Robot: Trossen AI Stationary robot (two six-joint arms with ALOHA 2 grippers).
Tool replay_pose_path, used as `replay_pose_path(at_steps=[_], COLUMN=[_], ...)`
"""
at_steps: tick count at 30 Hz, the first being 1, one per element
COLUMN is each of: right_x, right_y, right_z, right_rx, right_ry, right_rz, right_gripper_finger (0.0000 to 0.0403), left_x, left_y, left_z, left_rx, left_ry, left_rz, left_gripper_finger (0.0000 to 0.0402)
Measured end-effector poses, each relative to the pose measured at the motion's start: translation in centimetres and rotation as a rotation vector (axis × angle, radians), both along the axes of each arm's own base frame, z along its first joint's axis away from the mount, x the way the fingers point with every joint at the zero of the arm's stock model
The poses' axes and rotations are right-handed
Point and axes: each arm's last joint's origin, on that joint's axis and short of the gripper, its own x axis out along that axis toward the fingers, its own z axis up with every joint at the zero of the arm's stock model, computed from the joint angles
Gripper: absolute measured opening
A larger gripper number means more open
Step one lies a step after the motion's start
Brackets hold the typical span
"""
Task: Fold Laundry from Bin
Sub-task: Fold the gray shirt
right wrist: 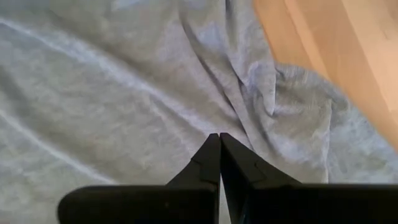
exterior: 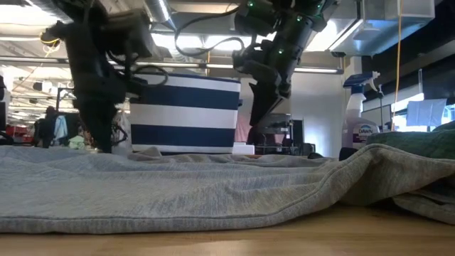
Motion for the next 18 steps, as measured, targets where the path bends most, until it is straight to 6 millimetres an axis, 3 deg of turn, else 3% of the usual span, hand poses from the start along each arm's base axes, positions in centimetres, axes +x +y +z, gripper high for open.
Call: replay_pose_path(at_steps=[9, 18], right_x=[-0.2, -0.2], right_y=[0.0, 0.0], right_z=[-0.1, -0.1], right_rx=[0.001, 0.001], right_ry=[0.022, 0.018], right_rz=[-0.001, -0.001], right_gripper_finger=[0.0007, 0.0007], left_x=[-3.8, -7.1], left_y=[-3.6, -7.7], left_z=[4.7, 5.4], left_rx=[0.015, -0.194], left_ry=[0.189, 0.482], left_rz=[0.133, 0.228], left_gripper_finger=[0.0001, 0.0])
